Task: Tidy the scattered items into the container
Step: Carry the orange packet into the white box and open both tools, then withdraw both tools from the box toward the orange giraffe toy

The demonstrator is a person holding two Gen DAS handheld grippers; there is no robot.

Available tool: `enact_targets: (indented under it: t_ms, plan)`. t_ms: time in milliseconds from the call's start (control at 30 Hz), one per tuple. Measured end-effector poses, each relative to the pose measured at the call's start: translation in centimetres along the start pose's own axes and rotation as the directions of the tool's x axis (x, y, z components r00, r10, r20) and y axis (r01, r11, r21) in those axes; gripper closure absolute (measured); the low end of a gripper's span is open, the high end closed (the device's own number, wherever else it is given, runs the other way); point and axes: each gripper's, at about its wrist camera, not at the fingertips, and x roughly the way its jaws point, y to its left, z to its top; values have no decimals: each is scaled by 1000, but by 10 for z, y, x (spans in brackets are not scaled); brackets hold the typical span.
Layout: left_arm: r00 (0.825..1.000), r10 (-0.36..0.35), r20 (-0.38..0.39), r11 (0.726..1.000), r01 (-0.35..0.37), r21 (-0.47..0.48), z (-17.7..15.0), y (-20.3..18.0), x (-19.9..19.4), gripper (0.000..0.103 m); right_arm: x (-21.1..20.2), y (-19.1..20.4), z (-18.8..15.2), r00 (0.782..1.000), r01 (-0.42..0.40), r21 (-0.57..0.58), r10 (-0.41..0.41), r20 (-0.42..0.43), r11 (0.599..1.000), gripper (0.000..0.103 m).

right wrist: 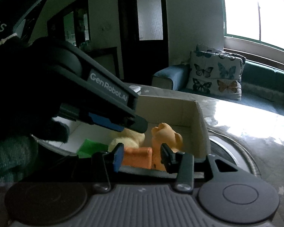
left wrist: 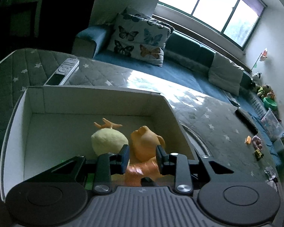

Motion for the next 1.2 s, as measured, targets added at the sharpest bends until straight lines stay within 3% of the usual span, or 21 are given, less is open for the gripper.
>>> enact_targets:
  t_ms: [133, 700, 1100, 1200]
  plan:
    - [1000, -13, -1, 1000, 13, 3, -5, -7, -7, 71, -17, -4, -5, 1000, 18, -6, -18, 9, 1000, 53]
    - [993, -105, -60, 991, 110, 75, -51, -59, -19, 71, -83, -33, -48, 992, 123, 41, -123, -12, 992, 44]
    - [980, -130, -153, 987, 143, 76, -76, -76, 5, 70, -87, -64, -76, 977, 204, 81, -198, -73, 976, 43]
    - [975, -147, -166, 985, 159, 65, -77, -78, 13, 70, -81, -70, -77, 974, 216, 81, -210, -83, 973, 36]
